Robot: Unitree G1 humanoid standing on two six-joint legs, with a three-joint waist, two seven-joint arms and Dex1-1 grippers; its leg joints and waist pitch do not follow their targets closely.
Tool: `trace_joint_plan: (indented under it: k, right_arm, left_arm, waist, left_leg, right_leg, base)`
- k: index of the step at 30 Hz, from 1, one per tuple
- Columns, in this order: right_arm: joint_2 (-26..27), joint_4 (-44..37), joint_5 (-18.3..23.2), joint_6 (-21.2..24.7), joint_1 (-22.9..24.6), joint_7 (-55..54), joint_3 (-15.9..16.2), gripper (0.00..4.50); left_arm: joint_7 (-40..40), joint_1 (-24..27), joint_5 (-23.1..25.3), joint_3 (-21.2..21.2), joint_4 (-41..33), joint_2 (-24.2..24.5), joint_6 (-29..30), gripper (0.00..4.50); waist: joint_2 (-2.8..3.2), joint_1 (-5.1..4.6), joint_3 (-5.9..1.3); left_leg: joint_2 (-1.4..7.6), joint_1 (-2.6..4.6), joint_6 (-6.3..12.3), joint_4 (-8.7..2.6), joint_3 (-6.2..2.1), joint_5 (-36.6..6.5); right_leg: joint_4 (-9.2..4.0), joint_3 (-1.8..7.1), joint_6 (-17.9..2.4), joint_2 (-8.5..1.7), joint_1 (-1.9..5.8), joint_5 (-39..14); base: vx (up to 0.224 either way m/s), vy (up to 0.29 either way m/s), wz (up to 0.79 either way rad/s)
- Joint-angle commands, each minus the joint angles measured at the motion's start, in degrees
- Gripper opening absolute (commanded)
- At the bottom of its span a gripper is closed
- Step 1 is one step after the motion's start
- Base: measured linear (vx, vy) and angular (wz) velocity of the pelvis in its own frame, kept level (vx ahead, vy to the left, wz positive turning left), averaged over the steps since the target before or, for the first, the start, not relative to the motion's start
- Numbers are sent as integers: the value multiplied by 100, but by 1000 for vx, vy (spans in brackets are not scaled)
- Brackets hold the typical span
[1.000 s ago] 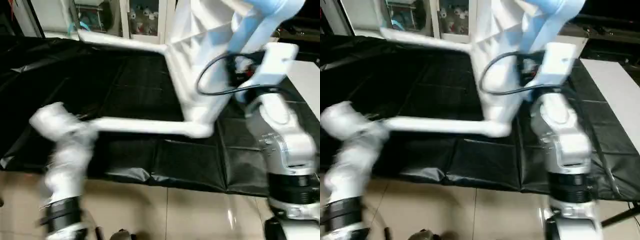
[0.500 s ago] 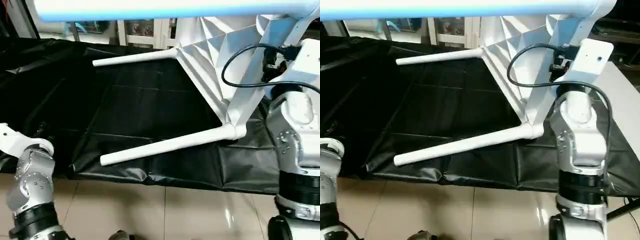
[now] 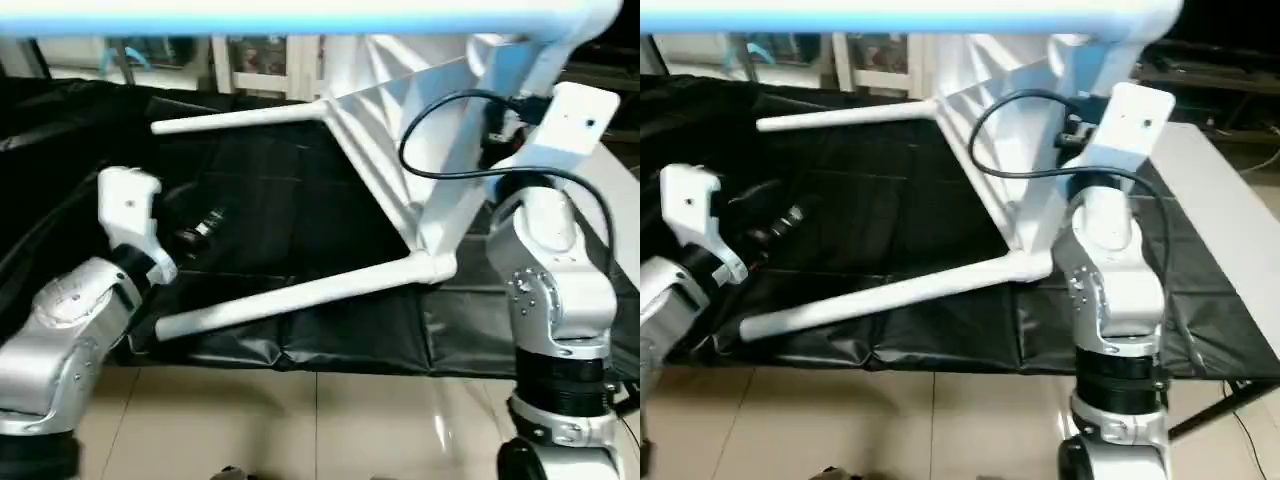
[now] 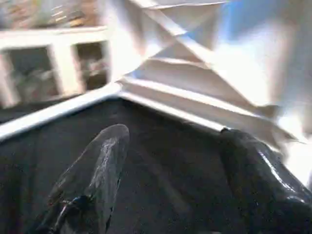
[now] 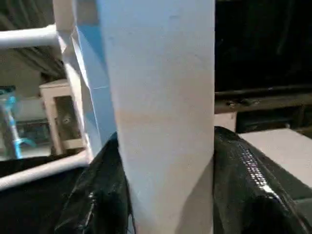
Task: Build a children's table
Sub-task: Flip table
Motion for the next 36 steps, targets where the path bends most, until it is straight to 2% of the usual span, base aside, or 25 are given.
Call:
trace_joint_plan:
  k: [1,4,8,9,11,13,14,15,16,17,18,19,22,28,30,31,35,36]
  right_arm:
    - [52,262,70,138,-81,42,-1,254]
    - [23,330,107,88,-57,140,-55,269]
    - [-29,348,134,73,-12,183,-170,306]
    - [-40,355,312,117,-2,391,-247,325]
    - [-62,350,425,194,-2,554,-241,343]
    - [-308,198,829,453,103,1393,-42,359]
    - [-457,108,941,484,189,1738,58,359]
    - [-472,99,953,483,199,1771,64,370]
    - [-760,-40,1149,429,383,2300,68,370]
    - [-760,-40,1149,429,383,2300,68,370]
    - [-807,-56,1175,419,407,2380,52,370]
    - [-1003,-58,1207,379,469,2604,-39,370]
    - [-1185,-103,1320,373,509,2905,-146,370]
    - [-1794,-387,2033,362,706,4193,-377,370]
    - [-1911,-417,2066,342,779,4352,-418,370]
    - [-2078,-467,2106,320,891,4600,-440,370]
    - [-2308,-604,2276,362,1090,4974,-517,370]
    - [-2401,-668,2333,380,1179,5113,-537,370]
  left_arm:
    - [-384,-88,-109,-207,-370,194,349,331]
    - [-599,112,-121,-394,-563,423,602,331]
    - [-647,329,-52,-599,-581,470,655,331]
    - [-686,401,25,-741,-556,468,627,331]
    - [-682,400,48,-766,-522,436,609,331]
    - [-755,386,200,-933,-337,358,514,331]
    - [-771,361,249,-1002,-251,310,518,331]
    - [-776,357,256,-1013,-243,308,519,331]
    - [-900,299,361,-1274,-56,256,541,331]
    - [-900,299,361,-1274,-56,256,541,331]
    - [-932,291,378,-1319,-20,241,544,331]
    - [-1076,278,405,-1537,140,193,567,331]
    - [-1196,273,430,-1709,304,139,559,331]
    - [-933,45,1048,-1880,1383,-223,135,331]
    - [-755,-14,1301,-1923,1679,-229,-70,331]
    - [-536,-78,1495,-1881,1956,-244,-260,331]
    - [-443,-103,1602,-1750,2142,-181,-335,331]
    - [-481,-86,1623,-1733,2161,-117,-314,331]
  waist:
    - [97,4,-327]
    - [108,5,-325]
    - [101,2,-331]
    - [117,-4,-339]
    - [117,11,-343]
    - [128,6,-333]
    - [150,17,-331]
    - [140,18,-320]
    - [139,17,-331]
    - [126,34,-335]
    - [123,20,-340]
    - [129,1,-342]
    - [126,11,-344]
    - [120,39,-355]
    - [108,34,-355]
    - [103,33,-351]
    - [113,54,-338]
    - [104,58,-344]
  left_leg:
    - [241,219,-779,-526,-111,-1527]
    - [238,215,-810,-531,-118,-1626]
    - [234,204,-804,-529,-111,-1551]
    - [235,213,-785,-524,-109,-1593]
    - [239,219,-780,-523,-107,-1524]
    - [238,220,-741,-530,-122,-1673]
    - [239,221,-731,-528,-122,-1713]
    - [245,218,-721,-533,-120,-1746]
    - [238,206,-694,-531,-126,-1728]
    - [256,220,-661,-519,-123,-1690]
    - [246,193,-644,-521,-128,-1612]
    - [240,150,-629,-531,-142,-1492]
    - [241,193,-562,-507,-121,-1541]
    - [261,186,-340,-484,-118,-1352]
    - [259,158,-264,-483,-126,-1278]
    - [269,181,-219,-476,-123,-1332]
    - [280,204,-200,-476,-122,-1427]
    - [287,200,-185,-480,-129,-1448]
  right_leg:
    - [-420,259,-482,-350,77,-1047]
    - [-427,260,-485,-353,73,-1174]
    - [-430,268,-482,-342,81,-1049]
    - [-429,272,-478,-334,80,-1000]
    - [-424,269,-502,-330,74,-909]
    - [-440,265,-502,-314,105,-940]
    - [-446,270,-501,-325,110,-954]
    - [-464,276,-495,-331,110,-996]
    - [-467,277,-531,-345,126,-1050]
    - [-475,288,-557,-366,127,-1036]
    - [-463,286,-608,-366,144,-980]
    - [-458,265,-690,-365,185,-950]
    - [-480,279,-778,-369,156,-1043]
    - [-497,280,-904,-372,198,-872]
    - [-495,276,-945,-383,225,-811]
    - [-513,272,-997,-387,202,-907]
    - [-540,271,-1035,-400,180,-1167]
    - [-535,268,-1044,-403,195,-1187]
  base:
    - [0,0,0]
    - [0,0,0]
    - [0,0,0]
    - [0,0,0]
    - [0,0,0]
    - [0,0,0]
    - [0,0,0]
    - [0,0,0]
    - [0,0,0]
    - [0,0,0]
    - [0,0,0]
    - [0,0,0]
    - [0,0,0]
    - [0,0,0]
    - [0,0,0]
    - [0,0,0]
    - [0,0,0]
    - [0,0,0]
